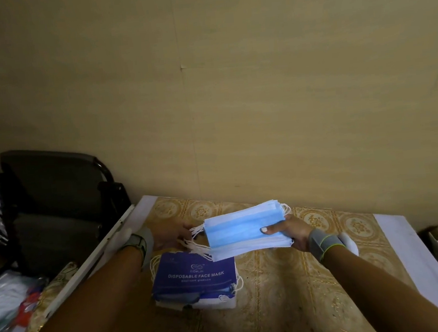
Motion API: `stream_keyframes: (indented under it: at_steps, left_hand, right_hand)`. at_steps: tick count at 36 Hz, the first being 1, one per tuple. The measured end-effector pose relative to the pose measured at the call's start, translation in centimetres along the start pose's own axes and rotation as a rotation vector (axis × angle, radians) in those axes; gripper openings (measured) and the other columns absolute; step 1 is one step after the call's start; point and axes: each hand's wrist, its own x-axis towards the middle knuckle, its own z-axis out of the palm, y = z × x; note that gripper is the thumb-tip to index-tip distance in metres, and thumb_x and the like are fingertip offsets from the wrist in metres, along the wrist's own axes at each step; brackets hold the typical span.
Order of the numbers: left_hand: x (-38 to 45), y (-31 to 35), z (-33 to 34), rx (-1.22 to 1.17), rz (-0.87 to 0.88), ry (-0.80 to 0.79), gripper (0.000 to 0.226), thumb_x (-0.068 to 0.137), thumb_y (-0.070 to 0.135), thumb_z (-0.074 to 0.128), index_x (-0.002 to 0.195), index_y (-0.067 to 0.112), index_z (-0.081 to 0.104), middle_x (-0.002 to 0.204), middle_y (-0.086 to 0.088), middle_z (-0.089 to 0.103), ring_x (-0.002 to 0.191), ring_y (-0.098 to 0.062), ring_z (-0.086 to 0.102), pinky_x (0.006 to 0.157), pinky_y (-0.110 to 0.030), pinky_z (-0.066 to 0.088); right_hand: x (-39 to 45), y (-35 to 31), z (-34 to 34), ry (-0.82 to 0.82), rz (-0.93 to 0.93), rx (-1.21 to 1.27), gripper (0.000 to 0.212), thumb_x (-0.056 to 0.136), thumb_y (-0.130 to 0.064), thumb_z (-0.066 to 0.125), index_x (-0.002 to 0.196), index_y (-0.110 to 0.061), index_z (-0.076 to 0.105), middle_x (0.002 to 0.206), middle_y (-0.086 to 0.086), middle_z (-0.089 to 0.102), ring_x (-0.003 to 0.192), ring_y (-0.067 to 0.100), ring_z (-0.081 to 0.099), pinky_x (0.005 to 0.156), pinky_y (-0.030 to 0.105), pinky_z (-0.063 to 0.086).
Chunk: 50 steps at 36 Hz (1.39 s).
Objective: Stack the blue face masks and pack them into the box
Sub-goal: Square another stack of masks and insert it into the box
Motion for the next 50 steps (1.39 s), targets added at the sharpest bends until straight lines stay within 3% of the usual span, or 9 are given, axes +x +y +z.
stream_keyframes:
  at_steps: [4,11,15,23,29,35,39,47,50]
  left_hand:
    - [-0.4,-0.1,0.2,0.021,0.039,-0.012,0.031,0.085,-0.008,0.049,0.094,0.018,0.064,0.094,-0.002,0.064,0.089,-0.017,0.058,0.075,-0.021,0.052]
    - [-1.3,-1.2,0.8,0.569,0.047,0.017,0.073,0.082,0.044,0.064,0.144,0.027,0.031,0.151,0.002,0.036,0.139,-0.02,0.033,0.111,-0.032,0.025]
    - [-1.0,-2.4,1.9,0.722,-0.135,-0.095,0.104,0.071,0.045,0.075,0.149,0.022,0.01,0.157,-0.002,0.021,0.142,-0.026,0.028,0.115,-0.04,0.031]
    - [-0.2,-5.4,2.8,1.172,-0.16,-0.037,0.12,0.065,0.052,0.076,0.149,0.029,-0.007,0.159,-0.006,-0.008,0.147,-0.032,-0.002,0.121,-0.049,0.007]
    - [-0.3,-4.8,1.8,0.966,0.05,-0.077,0.089,0.065,0.029,0.083,0.139,0.013,0.036,0.142,-0.011,0.046,0.131,-0.028,0.044,0.106,-0.032,0.036]
    - [-1.3,-3.3,0.4,0.935,0.104,0.167,0.063,0.078,0.043,0.067,0.134,0.022,0.047,0.138,0.001,0.049,0.131,-0.02,0.042,0.114,-0.034,0.028]
    - [-1.7,-2.5,-0.8,0.615,0.182,0.425,0.04,0.091,0.027,0.054,0.121,0.001,0.06,0.13,-0.017,0.059,0.124,-0.033,0.05,0.108,-0.039,0.037]
    - [-0.1,-1.7,-1.8,0.308,0.175,0.518,0.032,0.085,0.014,0.065,0.114,-0.001,0.064,0.116,-0.021,0.065,0.094,-0.017,0.053,0.074,-0.021,0.038]
    - [0.3,-1.2,-1.6,0.296,0.223,0.537,0.031,0.084,0.005,0.063,0.114,-0.004,0.062,0.12,-0.02,0.064,0.095,-0.016,0.05,0.076,-0.019,0.035]
  right_hand:
    - [0.1,-0.1,0.5,-0.009,-0.014,0.047,0.02,0.08,0.011,0.062,0.092,-0.005,0.065,0.082,0.008,0.071,0.062,0.019,0.07,0.048,0.027,0.055]
    - [-0.2,-0.2,0.0,0.02,-0.053,0.11,0.033,0.058,0.0,0.067,0.09,-0.005,0.064,0.069,0.004,0.074,0.058,0.019,0.07,0.044,0.028,0.056]
    - [-0.2,0.0,-0.1,0.04,-0.068,0.089,0.037,0.056,-0.004,0.068,0.093,-0.005,0.065,0.083,0.01,0.069,0.063,0.023,0.068,0.048,0.031,0.057]
    - [-0.2,0.0,0.4,0.033,-0.069,0.094,0.035,0.055,-0.003,0.069,0.09,-0.007,0.065,0.083,0.01,0.07,0.064,0.023,0.069,0.047,0.028,0.056]
    - [-0.1,0.0,0.9,-0.016,-0.045,0.1,0.033,0.057,-0.003,0.068,0.09,-0.007,0.065,0.076,0.004,0.075,0.062,0.019,0.071,0.054,0.028,0.059]
    - [0.1,0.0,1.4,-0.06,-0.027,0.135,0.032,0.06,-0.004,0.065,0.092,-0.007,0.064,0.072,0.002,0.076,0.061,0.017,0.072,0.055,0.027,0.059]
    - [0.3,0.0,2.0,-0.113,-0.006,0.13,0.035,0.058,-0.006,0.071,0.092,-0.008,0.065,0.077,0.003,0.077,0.067,0.019,0.073,0.058,0.027,0.06]
    - [1.6,1.3,5.7,-0.083,0.093,-0.061,0.019,0.07,0.0,0.068,0.087,-0.007,0.066,0.077,0.006,0.073,0.062,0.019,0.069,0.056,0.025,0.058]
    - [2.3,2.2,7.8,0.012,0.078,-0.131,0.008,0.074,-0.002,0.066,0.081,-0.007,0.066,0.091,0.015,0.069,0.07,0.024,0.064,0.064,0.029,0.054]
